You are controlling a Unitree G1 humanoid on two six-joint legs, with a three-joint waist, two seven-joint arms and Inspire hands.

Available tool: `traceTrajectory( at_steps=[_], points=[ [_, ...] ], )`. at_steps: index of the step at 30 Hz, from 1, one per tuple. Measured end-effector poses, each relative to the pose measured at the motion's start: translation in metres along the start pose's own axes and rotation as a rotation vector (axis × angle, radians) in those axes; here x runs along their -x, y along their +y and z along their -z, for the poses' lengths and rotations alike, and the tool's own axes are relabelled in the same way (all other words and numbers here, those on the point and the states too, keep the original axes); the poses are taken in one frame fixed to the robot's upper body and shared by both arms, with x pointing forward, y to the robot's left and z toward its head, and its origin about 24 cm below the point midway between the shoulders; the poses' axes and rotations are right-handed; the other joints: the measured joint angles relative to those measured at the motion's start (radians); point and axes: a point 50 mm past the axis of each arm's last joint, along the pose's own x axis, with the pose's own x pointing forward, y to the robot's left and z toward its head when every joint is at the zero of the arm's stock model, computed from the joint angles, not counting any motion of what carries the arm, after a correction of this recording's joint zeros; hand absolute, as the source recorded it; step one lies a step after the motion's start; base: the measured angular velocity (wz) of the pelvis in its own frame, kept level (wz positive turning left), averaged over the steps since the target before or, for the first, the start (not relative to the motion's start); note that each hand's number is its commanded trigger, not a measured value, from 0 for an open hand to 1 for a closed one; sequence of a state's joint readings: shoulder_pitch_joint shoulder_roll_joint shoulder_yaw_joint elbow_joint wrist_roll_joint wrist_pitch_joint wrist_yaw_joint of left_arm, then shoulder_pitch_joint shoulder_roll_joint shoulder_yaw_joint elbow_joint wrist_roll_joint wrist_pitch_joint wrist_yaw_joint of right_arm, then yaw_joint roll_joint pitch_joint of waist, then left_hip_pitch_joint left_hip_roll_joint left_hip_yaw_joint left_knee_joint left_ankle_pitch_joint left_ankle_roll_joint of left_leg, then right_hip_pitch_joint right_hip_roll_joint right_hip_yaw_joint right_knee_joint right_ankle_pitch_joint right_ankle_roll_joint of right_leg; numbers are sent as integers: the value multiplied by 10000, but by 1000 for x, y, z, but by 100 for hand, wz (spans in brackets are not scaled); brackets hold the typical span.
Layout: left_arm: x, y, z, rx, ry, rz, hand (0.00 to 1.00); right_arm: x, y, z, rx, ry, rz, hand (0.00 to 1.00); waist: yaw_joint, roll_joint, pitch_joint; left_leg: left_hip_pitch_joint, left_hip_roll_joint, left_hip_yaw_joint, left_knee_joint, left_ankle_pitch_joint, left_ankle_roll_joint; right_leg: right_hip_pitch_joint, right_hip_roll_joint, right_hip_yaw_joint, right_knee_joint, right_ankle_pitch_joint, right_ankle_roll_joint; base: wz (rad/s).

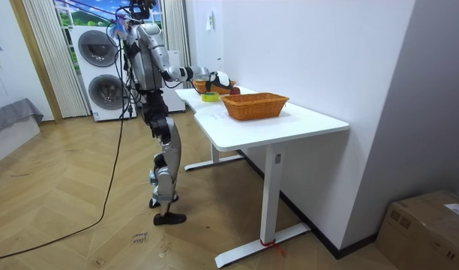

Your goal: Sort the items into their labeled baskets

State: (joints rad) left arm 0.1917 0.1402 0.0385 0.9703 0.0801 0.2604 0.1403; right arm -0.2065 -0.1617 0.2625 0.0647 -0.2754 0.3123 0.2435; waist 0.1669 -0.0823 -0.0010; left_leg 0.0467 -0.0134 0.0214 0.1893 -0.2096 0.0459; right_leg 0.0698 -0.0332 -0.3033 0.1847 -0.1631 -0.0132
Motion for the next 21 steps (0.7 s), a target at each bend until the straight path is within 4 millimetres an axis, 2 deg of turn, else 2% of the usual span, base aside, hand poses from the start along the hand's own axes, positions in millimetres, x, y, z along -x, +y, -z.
traceTrajectory(
  at_steps=[5, 8, 21],
  points=[
    [0, 3, -1, -26, -7, -64, 0, 1, 0, 3, 259, 311, -338, 0, -2, -141, 22, -5, 0, -1, 0, 0, 0, -6, 3, 7, -1, 0, 0, 0],
    [-1, 5, -2, -28, -28, -82, 0, 1, 1, 5, 345, 499, -532, 0, 0, -192, -3, -7, -2, -2, -7, -1, 3, -12, 1, 7, 1, 0, 0, 0],
    [0, 5, -1, 10, 118, -110, 0, 1, 1, 8, 632, 866, -739, 0, 7, -183, 6, -4, 1, -1, -7, 0, 2, -12, 3, 12, 1, 0, 0, 0]
  ],
)
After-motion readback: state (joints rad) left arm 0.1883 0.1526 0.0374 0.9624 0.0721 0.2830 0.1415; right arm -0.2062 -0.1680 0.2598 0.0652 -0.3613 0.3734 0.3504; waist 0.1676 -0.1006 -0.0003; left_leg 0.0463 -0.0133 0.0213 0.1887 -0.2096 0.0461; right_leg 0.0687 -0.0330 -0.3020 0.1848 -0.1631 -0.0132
